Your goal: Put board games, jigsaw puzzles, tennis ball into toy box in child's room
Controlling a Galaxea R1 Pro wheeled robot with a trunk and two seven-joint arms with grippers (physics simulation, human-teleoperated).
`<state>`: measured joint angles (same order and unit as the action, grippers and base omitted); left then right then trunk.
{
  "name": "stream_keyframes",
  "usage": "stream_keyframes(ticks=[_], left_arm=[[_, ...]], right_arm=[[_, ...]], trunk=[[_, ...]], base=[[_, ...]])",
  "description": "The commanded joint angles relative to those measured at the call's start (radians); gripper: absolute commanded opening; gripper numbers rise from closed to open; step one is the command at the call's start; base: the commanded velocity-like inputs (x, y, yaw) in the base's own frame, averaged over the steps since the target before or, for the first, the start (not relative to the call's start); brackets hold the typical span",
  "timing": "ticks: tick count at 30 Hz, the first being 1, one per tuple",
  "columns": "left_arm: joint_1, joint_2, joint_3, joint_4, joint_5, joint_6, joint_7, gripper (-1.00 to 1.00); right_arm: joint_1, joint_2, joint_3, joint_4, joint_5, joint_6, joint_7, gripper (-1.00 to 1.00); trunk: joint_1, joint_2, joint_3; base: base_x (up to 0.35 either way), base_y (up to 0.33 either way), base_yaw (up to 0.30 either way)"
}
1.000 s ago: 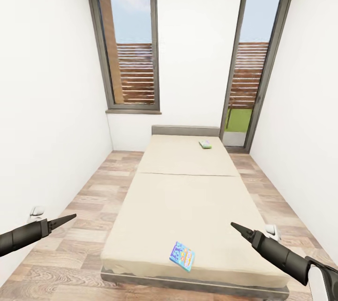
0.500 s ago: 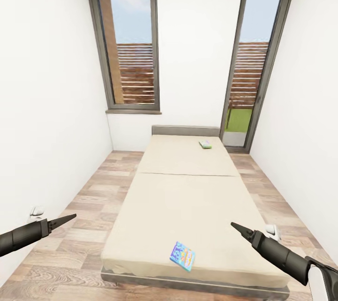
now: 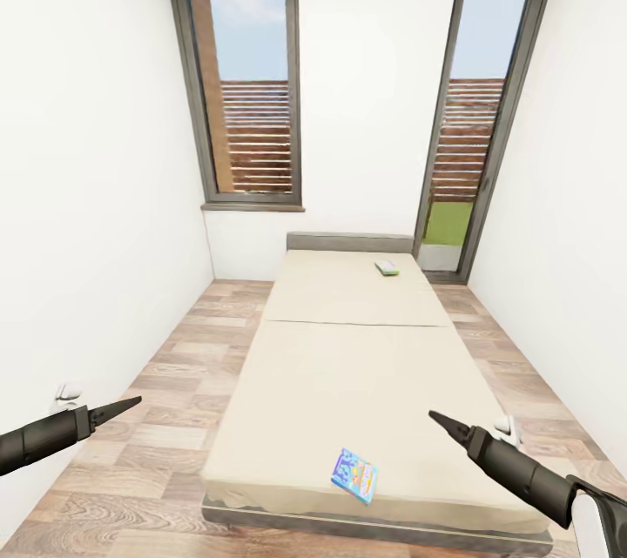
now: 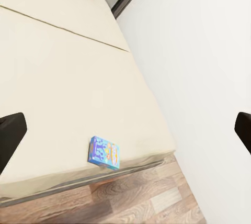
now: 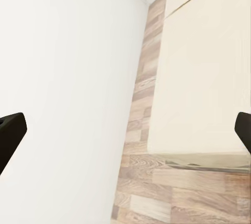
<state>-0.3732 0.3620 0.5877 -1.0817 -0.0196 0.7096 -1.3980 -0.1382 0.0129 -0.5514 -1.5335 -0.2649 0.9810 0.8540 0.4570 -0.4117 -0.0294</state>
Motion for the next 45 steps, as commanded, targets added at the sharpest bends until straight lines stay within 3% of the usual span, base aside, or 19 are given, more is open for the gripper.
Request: stream_keyframes(ticks=[1, 15, 24, 29, 45], left_arm=[[-0.001, 0.000, 0.001, 0.000, -0.002, 0.010, -0.006, 1.00], [-0.001, 0.000, 0.004, -0.001, 0.000, 0.015, -0.015, 1.00], [-0.001, 0.004, 0.011, -0.002, 0.006, 0.049, -0.016, 1.00], [-0.003, 0.005, 0.011, -0.004, 0.002, 0.063, -0.016, 1.00], [-0.006, 0.007, 0.012, -0.004, -0.001, 0.116, -0.014, 1.00]], right_arm=[[-0.001, 0.001, -0.002, 0.000, 0.004, -0.008, 0.006, 1.00], [-0.001, 0.002, 0.000, 0.019, 0.015, -0.036, 0.005, 1.00], [-0.007, 0.001, 0.048, 0.048, 0.014, -0.036, -0.028, 1.00], [-0.007, 0.001, 0.054, 0.051, 0.008, -0.036, -0.075, 1.00], [-0.016, 0.001, 0.095, 0.116, 0.005, -0.035, -0.120, 1.00]], trunk=[[0.001, -0.002, -0.002], [0.001, -0.002, -0.002], [0.001, -0.002, -0.002], [0.020, -0.037, -0.018], [0.081, -0.149, -0.068]], base=[[0.000, 0.036, 0.000], [0.000, 0.005, 0.000], [0.000, 0.000, 0.000], [0.000, 0.000, 0.000], [0.000, 0.000, 0.000]])
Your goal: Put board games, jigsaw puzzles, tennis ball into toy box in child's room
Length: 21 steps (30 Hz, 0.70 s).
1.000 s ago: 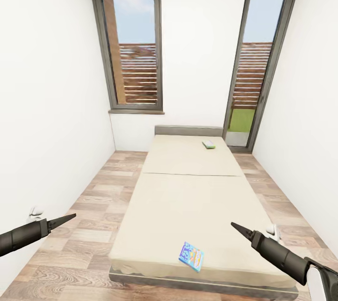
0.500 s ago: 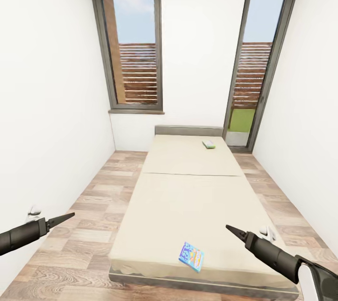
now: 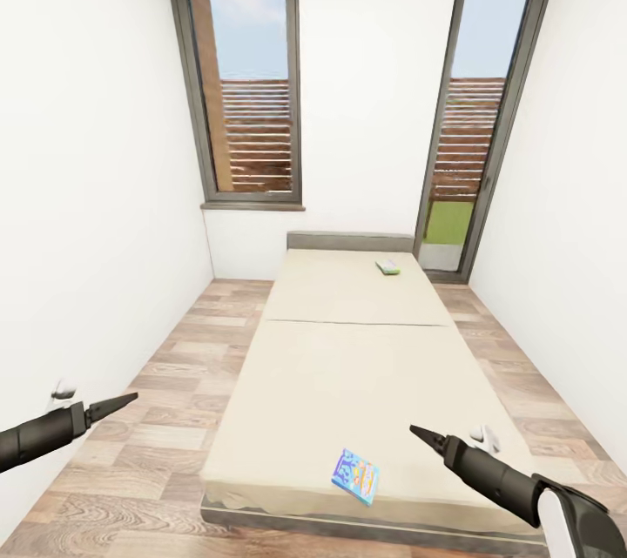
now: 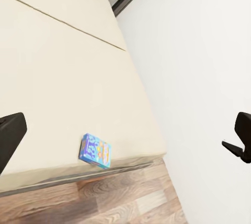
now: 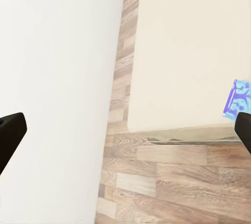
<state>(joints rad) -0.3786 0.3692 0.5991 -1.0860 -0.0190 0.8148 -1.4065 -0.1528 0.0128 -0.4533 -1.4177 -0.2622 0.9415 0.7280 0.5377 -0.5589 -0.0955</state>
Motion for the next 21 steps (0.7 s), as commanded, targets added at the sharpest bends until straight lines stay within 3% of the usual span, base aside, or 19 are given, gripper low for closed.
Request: stream_keyframes(ticks=[1, 21], left_arm=[[-0.001, 0.000, 0.001, 0.000, -0.002, 0.016, -0.005, 1.00], [-0.003, 0.012, 0.002, -0.003, -0.002, 0.118, 0.003, 1.00]], right_arm=[[-0.002, 0.001, -0.003, 0.005, 0.002, 0.005, 0.005, 1.00], [-0.037, 0.001, -0.002, 0.076, 0.015, 0.005, 0.003, 1.00]], trunk=[[0.004, -0.009, -0.005], [0.081, -0.149, -0.068]], base=[[0.000, 0.000, 0.000], [0.000, 0.000, 0.000]])
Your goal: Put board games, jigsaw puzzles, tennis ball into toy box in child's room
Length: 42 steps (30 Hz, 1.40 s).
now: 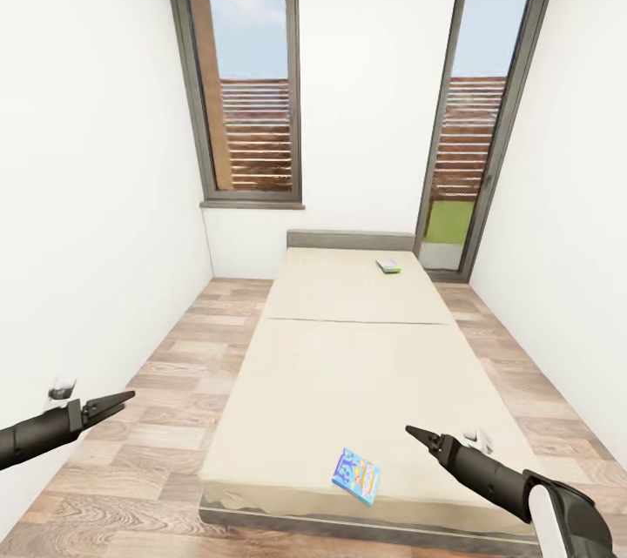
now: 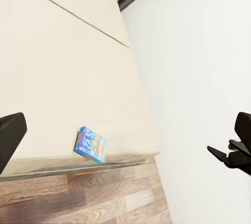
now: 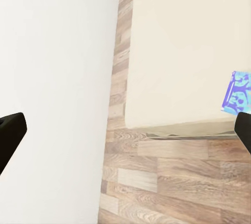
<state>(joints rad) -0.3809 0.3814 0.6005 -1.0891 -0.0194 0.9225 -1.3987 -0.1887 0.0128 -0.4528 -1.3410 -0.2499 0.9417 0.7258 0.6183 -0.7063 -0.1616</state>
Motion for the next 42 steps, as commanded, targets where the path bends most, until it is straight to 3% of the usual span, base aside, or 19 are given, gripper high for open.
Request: stream_keyframes(ticks=[1, 22, 32, 42], left_arm=[[-0.001, 0.001, 0.001, 0.000, -0.002, 0.013, -0.004, 1.00], [-0.002, 0.004, 0.000, 0.000, -0.002, 0.021, 0.004, 1.00], [-0.002, 0.004, -0.001, 0.000, -0.002, 0.021, 0.003, 1.00], [-0.001, 0.004, -0.002, 0.000, -0.003, 0.020, 0.004, 1.00]], right_arm=[[-0.001, 0.001, -0.003, 0.000, 0.003, 0.005, 0.005, 1.00], [-0.021, 0.001, -0.003, 0.051, 0.005, 0.005, 0.004, 1.00], [-0.021, 0.001, -0.003, 0.051, 0.004, 0.005, 0.003, 1.00], [-0.023, 0.002, -0.003, 0.063, -0.011, 0.003, -0.103, 1.00]], trunk=[[0.004, -0.009, -0.005], [0.085, -0.156, -0.071], [0.123, -0.226, -0.102], [0.161, -0.296, -0.133]], base=[[0.000, 0.000, 0.000], [-0.001, 0.000, 0.000], [-0.146, 0.000, 0.000], [-0.007, 0.000, 0.000]])
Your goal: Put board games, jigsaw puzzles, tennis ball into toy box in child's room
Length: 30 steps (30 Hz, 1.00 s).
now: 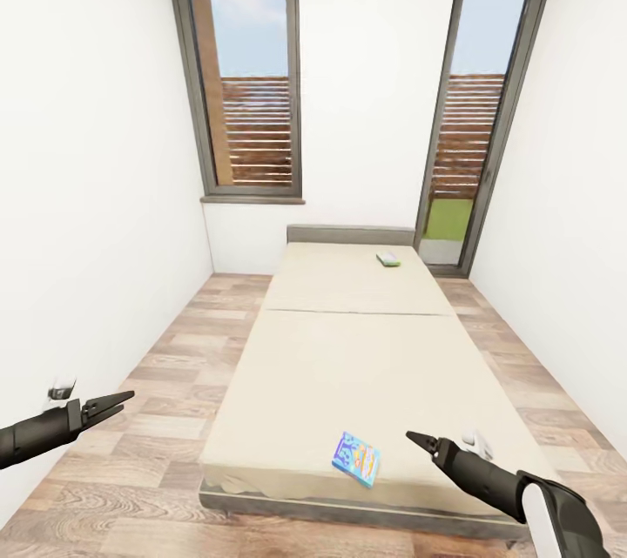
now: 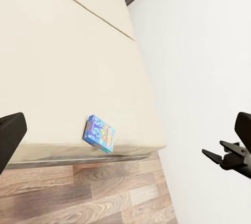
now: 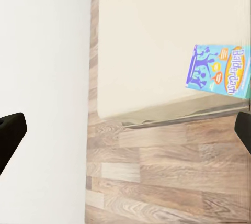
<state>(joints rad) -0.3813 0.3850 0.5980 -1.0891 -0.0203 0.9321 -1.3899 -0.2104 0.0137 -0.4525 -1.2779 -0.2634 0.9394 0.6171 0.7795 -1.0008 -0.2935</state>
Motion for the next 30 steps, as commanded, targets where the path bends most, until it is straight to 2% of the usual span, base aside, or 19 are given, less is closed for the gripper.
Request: stream_keyframes(ticks=[1, 9, 15, 22, 26, 30], left_arm=[[-0.001, 0.000, 0.001, 0.000, -0.002, 0.010, -0.005, 1.00], [-0.002, 0.000, -0.003, 0.000, -0.003, 0.010, -0.005, 1.00], [-0.001, -0.001, -0.004, 0.000, -0.003, 0.010, -0.005, 1.00], [-0.001, -0.002, -0.006, 0.000, -0.003, 0.009, -0.004, 1.00], [-0.002, -0.002, -0.006, 0.001, -0.003, 0.008, -0.004, 1.00], [-0.001, -0.003, -0.006, 0.001, -0.004, 0.008, -0.003, 1.00]], right_arm=[[-0.001, 0.001, -0.003, 0.006, 0.001, 0.006, 0.002, 1.00], [-0.020, 0.001, -0.003, 0.071, 0.000, 0.004, -0.002, 1.00], [-0.035, 0.002, -0.003, 0.111, -0.017, 0.003, -0.002, 1.00], [-0.046, 0.023, -0.003, 0.130, -0.023, -0.002, -0.002, 1.00], [-0.071, 0.027, -0.003, 0.190, -0.023, -0.003, -0.002, 1.00], [-0.114, 0.028, -0.003, 0.291, -0.022, -0.005, -0.003, 1.00]], trunk=[[0.004, -0.008, -0.005], [0.035, -0.064, -0.030], [0.058, -0.106, -0.048], [0.085, -0.155, -0.070], [0.100, -0.183, -0.083], [0.115, -0.211, -0.095]], base=[[0.000, 0.000, 0.000], [0.000, 0.000, 0.000], [0.000, 0.000, 0.000], [0.000, 0.000, 0.000], [0.000, 0.000, 0.000], [0.000, 0.000, 0.000]])
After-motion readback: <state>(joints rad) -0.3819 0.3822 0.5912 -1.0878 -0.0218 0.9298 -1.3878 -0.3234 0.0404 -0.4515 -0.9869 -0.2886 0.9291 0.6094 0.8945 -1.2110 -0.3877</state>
